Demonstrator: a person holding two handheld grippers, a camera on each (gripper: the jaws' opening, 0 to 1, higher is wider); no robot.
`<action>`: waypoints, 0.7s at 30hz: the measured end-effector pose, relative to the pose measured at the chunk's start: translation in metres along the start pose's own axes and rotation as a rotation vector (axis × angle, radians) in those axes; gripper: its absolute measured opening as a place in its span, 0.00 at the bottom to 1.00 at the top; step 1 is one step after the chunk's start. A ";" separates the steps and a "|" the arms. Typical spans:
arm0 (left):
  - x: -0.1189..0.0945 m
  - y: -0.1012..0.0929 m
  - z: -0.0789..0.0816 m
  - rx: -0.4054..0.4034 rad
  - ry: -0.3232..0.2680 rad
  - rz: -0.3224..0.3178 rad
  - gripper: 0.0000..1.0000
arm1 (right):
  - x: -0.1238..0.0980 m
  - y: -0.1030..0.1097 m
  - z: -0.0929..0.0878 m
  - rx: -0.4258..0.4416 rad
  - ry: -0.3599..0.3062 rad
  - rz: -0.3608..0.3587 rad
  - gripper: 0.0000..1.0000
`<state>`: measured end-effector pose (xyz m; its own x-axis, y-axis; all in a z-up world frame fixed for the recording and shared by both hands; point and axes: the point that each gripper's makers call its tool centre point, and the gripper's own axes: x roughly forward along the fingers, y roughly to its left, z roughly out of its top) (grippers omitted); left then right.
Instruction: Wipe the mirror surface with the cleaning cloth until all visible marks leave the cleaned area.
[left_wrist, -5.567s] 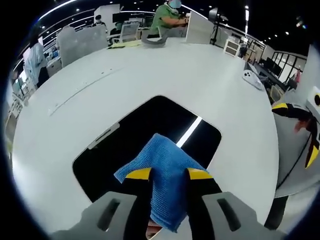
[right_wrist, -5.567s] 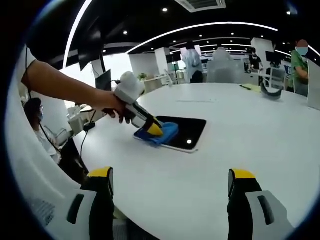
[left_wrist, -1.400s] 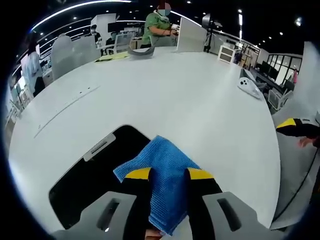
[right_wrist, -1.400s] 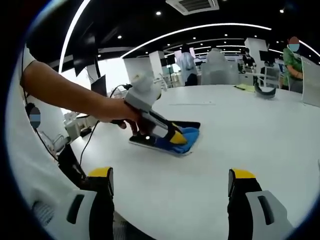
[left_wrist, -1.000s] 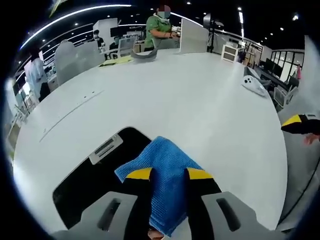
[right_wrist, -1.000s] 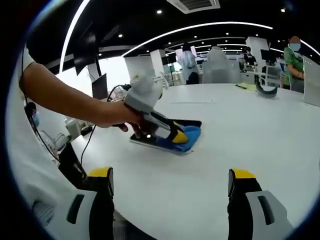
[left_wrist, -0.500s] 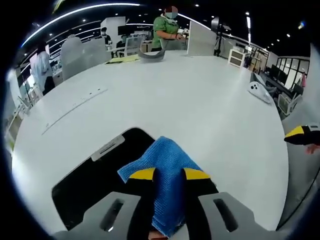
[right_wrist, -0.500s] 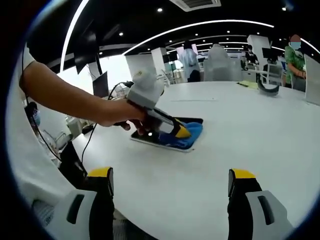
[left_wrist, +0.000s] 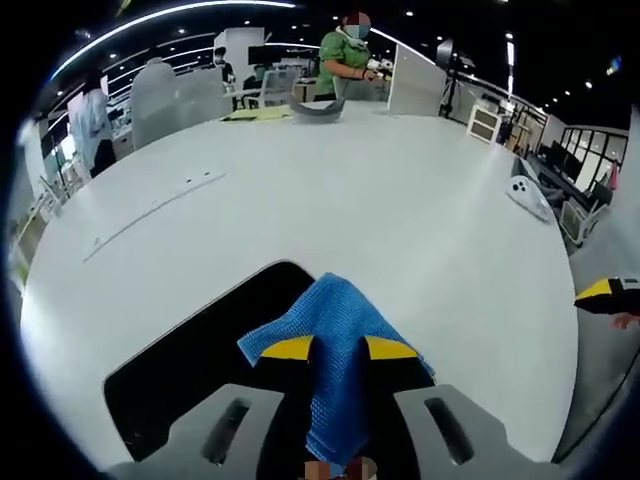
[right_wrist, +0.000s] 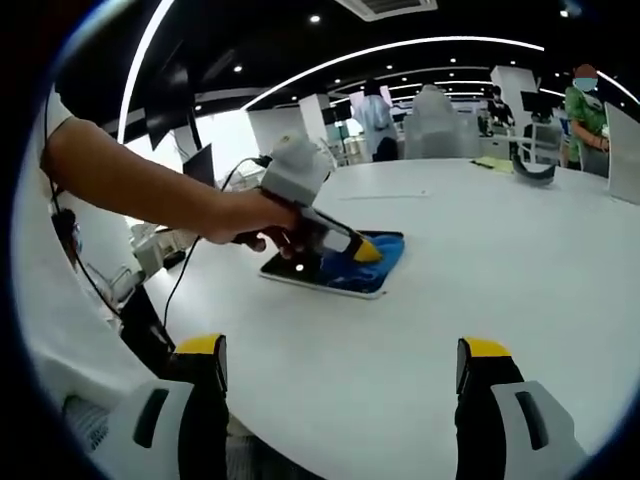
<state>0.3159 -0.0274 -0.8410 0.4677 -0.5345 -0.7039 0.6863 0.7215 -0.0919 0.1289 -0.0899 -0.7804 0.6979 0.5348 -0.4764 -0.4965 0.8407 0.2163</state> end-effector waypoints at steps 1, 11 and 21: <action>0.001 0.001 0.001 0.004 0.000 0.002 0.17 | 0.000 0.000 0.000 0.002 0.000 -0.002 0.95; 0.006 0.008 0.006 0.037 0.015 0.027 0.22 | 0.000 0.000 -0.003 0.000 0.006 -0.001 0.95; 0.009 0.014 0.009 0.038 0.019 0.030 0.23 | 0.001 -0.001 -0.002 0.003 0.003 0.001 0.95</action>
<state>0.3351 -0.0259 -0.8420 0.4778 -0.5045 -0.7192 0.6931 0.7195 -0.0443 0.1293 -0.0900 -0.7826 0.6958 0.5349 -0.4792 -0.4952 0.8406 0.2193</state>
